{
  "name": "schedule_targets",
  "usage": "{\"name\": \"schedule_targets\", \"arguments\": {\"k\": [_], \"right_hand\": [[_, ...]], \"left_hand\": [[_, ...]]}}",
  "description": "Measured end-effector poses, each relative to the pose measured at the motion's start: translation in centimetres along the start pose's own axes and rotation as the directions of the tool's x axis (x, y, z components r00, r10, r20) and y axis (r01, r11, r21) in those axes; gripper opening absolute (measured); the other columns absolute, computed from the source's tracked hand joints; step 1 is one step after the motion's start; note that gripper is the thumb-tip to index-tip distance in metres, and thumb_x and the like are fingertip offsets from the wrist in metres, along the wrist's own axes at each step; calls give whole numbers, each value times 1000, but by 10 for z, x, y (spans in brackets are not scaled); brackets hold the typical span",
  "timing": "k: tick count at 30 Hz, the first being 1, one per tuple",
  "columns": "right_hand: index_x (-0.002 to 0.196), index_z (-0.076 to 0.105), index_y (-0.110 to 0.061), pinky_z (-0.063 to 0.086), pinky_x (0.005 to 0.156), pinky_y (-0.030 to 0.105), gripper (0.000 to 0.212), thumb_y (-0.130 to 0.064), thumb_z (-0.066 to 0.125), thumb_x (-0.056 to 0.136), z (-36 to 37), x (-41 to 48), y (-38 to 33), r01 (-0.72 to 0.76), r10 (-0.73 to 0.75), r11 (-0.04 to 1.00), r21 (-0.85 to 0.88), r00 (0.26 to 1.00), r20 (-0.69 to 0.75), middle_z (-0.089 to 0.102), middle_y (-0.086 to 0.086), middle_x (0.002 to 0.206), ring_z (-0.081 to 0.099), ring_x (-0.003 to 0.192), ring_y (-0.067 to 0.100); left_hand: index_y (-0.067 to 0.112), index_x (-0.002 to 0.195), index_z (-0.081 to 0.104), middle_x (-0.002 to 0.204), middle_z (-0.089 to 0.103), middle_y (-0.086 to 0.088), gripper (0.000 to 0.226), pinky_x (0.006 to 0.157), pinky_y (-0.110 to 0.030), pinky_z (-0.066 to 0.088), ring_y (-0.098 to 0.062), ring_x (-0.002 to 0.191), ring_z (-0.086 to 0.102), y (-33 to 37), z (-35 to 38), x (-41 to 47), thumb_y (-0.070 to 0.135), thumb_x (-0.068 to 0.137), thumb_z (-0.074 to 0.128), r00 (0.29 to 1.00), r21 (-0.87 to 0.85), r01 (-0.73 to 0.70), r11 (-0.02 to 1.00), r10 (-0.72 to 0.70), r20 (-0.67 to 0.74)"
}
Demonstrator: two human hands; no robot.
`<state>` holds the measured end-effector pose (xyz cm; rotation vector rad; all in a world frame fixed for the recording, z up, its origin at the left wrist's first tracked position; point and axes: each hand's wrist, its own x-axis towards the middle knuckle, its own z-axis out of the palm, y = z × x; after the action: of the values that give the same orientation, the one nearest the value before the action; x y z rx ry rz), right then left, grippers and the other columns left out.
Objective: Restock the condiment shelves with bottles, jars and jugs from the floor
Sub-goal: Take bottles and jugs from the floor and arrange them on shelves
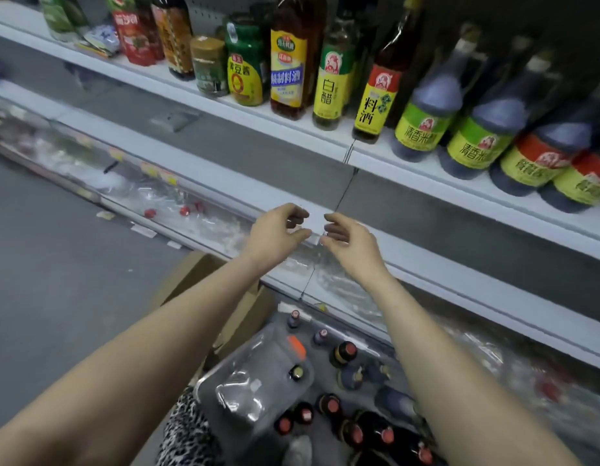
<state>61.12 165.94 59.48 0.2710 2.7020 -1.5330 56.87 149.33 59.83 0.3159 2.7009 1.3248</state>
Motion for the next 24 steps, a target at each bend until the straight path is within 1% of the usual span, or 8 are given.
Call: {"name": "schedule_targets", "arguments": {"k": [4,10,12,14,15,19,21,24], "right_hand": [[136,59,-12,49,99,25,46,-8,69,91,15,-21,42,-71,71,997,-2,994,78,68,6,122,64,112,15],[131,62,-17,51,101,30,44,-6,70,90,43,-45,101,-183,179,983,14,975,133,69,4,117,65,109,11],[130,63,-15,52,97,24,43,-5,70,89,58,-50,123,-221,214,975,27,963,161,71,-1,110,66,102,2],[130,63,-11,48,85,7,43,-2,71,88,72,-56,143,-247,241,969,19,955,174,67,-16,98,61,89,-16],[130,63,-10,45,81,3,43,-2,71,88,82,-58,153,-264,258,964,12,949,180,64,-19,95,60,87,-17],[132,61,-7,48,93,22,42,-4,69,91,119,-70,194,-370,358,929,20,910,211,65,-4,105,64,103,12],[135,59,-11,49,95,24,44,-6,69,92,141,-74,223,-420,408,908,-2,880,245,66,-2,112,63,105,10],[136,57,-9,49,95,23,45,-3,67,93,170,-81,264,-473,465,880,-30,850,246,66,1,119,62,107,10]], "left_hand": [[12,113,66,102,68,3,31,91,-28,52,-15,99,67,-23,30,-28,16,84,75,998,6,42,999,-43,40],[19,114,66,105,70,3,31,91,-35,53,-14,94,67,-70,67,-57,18,83,73,973,40,194,980,-198,122],[18,114,66,104,69,4,32,89,-34,54,-15,94,67,-90,79,-63,20,83,74,965,70,204,976,-213,154],[15,115,66,106,70,0,33,89,-35,53,-18,97,67,-111,92,-72,20,84,75,956,91,212,973,-225,187],[14,115,66,107,71,-1,33,90,-35,52,-19,99,67,-125,100,-76,20,84,75,948,89,231,969,-245,204],[16,119,64,114,69,-1,35,94,-32,51,-15,103,65,-182,131,-93,18,86,73,904,71,320,945,-327,276],[15,120,64,115,69,-2,36,92,-29,52,-14,104,65,-216,149,-101,15,86,74,886,60,356,933,-357,296],[15,118,65,113,69,-1,34,92,-35,53,-16,104,65,-262,176,-115,15,85,75,858,69,403,913,-403,319]]}}
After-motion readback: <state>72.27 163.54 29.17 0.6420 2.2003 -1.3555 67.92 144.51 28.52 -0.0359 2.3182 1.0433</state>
